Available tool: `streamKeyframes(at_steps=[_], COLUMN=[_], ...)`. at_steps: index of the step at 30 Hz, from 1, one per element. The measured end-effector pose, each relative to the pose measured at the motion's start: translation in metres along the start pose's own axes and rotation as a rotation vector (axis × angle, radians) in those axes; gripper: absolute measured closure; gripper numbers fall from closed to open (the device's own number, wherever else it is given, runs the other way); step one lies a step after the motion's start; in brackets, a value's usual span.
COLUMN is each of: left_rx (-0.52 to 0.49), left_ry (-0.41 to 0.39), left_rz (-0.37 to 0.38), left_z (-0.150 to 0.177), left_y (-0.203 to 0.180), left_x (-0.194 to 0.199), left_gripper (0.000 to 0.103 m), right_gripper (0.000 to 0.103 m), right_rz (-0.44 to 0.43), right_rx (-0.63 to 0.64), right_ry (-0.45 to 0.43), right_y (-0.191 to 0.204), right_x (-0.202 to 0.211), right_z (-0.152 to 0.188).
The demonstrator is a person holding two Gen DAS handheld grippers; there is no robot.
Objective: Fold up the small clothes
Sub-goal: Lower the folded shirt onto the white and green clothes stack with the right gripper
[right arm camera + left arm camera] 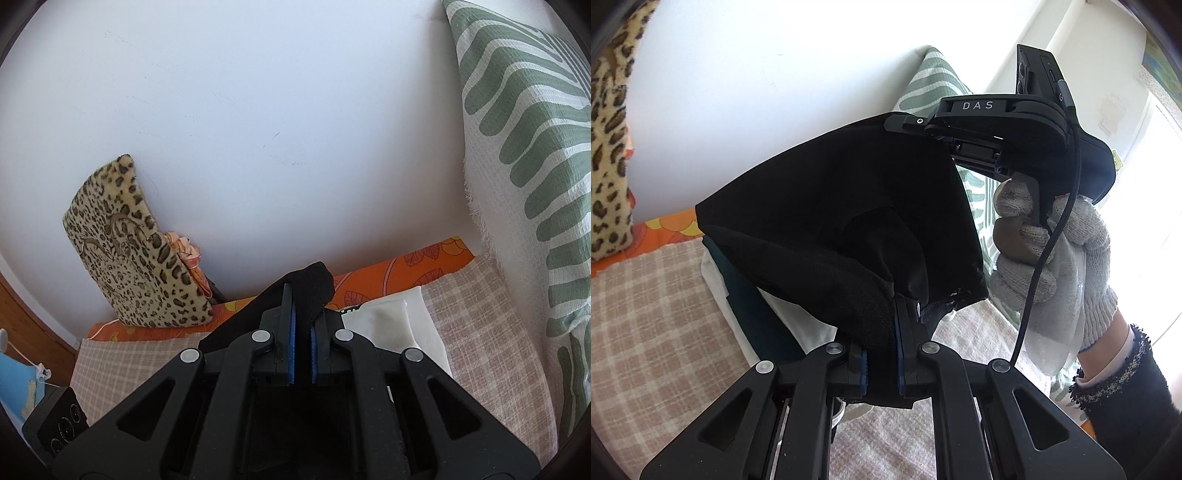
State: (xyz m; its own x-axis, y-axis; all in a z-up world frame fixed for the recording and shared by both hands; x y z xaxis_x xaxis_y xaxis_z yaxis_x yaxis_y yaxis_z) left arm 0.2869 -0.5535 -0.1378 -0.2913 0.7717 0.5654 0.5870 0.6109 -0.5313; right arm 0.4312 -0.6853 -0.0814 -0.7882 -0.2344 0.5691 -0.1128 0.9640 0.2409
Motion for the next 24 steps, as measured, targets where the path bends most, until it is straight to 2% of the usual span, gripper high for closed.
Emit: streamKeyframes(at_steps=[6,11,14,20,23,24], left_rx=[0.054,0.062,0.108,0.146,0.128,0.125], left_ry=[0.032,0.064,0.090,0.120,0.126,0.132], left_rz=[0.010,0.012,0.023,-0.007,-0.008,-0.005], left_z=[0.007,0.014,0.020,0.032,0.042,0.046], left_y=[0.018,0.019,0.024,0.032,0.033,0.032], left_x=[-0.020,-0.029,-0.029,-0.018,-0.004,-0.001], left_gripper=[0.094,0.094,0.093,0.076,0.075,0.075], right_gripper=[0.096,0.096,0.096,0.096,0.079,0.070], right_rz=[0.048,0.089,0.112,0.243,0.323,0.330], right_rx=[-0.013,-0.007,0.001,0.038,0.037,0.026], right_ry=[0.027,0.052,0.067,0.130,0.134,0.127], right_y=[-0.025,-0.041,-0.046,-0.065,-0.081,-0.085], right_x=[-0.029,-0.049,-0.059,-0.075,-0.068,-0.062], right_z=[0.003,0.007,0.008,0.015,0.014,0.013])
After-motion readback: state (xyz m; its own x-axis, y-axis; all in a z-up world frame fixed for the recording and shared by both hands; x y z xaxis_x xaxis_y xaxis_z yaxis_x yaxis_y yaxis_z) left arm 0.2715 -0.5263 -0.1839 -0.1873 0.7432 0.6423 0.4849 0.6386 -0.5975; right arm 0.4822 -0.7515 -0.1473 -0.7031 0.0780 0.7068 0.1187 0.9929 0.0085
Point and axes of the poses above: each gripper's, at about its wrist camera, not at the fingertips, and x roughly against the way its jaws point, y to its left, z to its underside, the point moved 9 cm from there along -x, roughly the way its jaws point, and after that the axes turned 7 degrees about x, right-handed, at the moved point
